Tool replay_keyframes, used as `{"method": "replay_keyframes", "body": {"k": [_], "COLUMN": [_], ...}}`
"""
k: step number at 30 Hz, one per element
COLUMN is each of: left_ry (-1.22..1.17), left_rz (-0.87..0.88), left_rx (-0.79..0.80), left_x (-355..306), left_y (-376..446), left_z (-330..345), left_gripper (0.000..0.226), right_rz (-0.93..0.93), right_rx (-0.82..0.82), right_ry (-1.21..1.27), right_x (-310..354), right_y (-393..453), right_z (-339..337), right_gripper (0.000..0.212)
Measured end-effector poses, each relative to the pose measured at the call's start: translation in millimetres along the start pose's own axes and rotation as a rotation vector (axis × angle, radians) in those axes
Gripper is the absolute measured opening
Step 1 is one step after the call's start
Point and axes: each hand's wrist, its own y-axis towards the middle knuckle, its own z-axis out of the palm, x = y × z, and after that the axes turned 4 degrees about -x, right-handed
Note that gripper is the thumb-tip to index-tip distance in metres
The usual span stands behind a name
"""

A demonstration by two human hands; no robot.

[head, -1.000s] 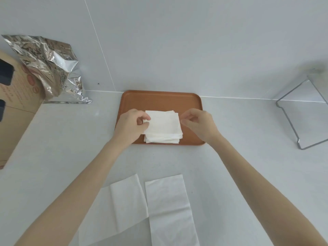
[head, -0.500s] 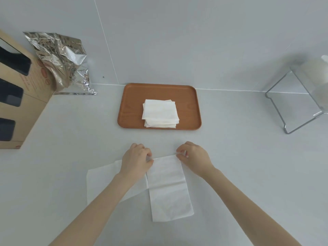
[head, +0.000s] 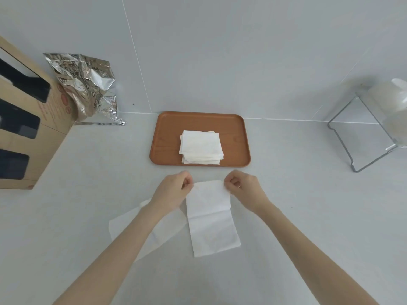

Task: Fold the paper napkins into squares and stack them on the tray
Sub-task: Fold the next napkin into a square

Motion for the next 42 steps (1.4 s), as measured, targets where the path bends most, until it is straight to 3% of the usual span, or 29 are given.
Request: {"method": "replay_keyframes", "body": {"k": [7, 13, 18, 27, 32, 39, 42], "left_ry": [-0.283, -0.432, -0.413, -0.289, -0.226, -0.15, -0.058], "left_rz": [0.054, 0.107, 0.2, 0.077, 0.022, 0.122, 0.168], "left_rx": [-0.064, 0.033, 0.173, 0.108, 0.102, 0.056, 0.062], "left_x": [-30, -49, -64, -35, -17, -7, 4], "left_y": [5, -19, -27, 19, 26, 0, -15], "left_z": [-49, -83, -107, -61, -31, -7, 8], "left_gripper": [0.012, 0.013, 0.01, 0.022, 0.013, 0.005, 0.006], "right_rz": [-0.084, -0.145, -0.209, -0.078, 0.015, 0.028, -0.004], "right_rx": [-0.016, 0.091, 0.178, 0.094, 0.04, -0.035, -0.029], "right_ry": [0.146, 0.152, 0.208, 0.167, 0.135, 0.163, 0.103], "right_x": [46, 73, 88, 45, 13, 0, -11], "right_y": [-2, -28, -41, 0, 10, -9, -25], "right_z": [-48, -75, -91, -57, -33, -26, -15], "right_gripper": [0.02, 0.013, 0.022, 0.023, 0.019, 0.015, 0.023]}}
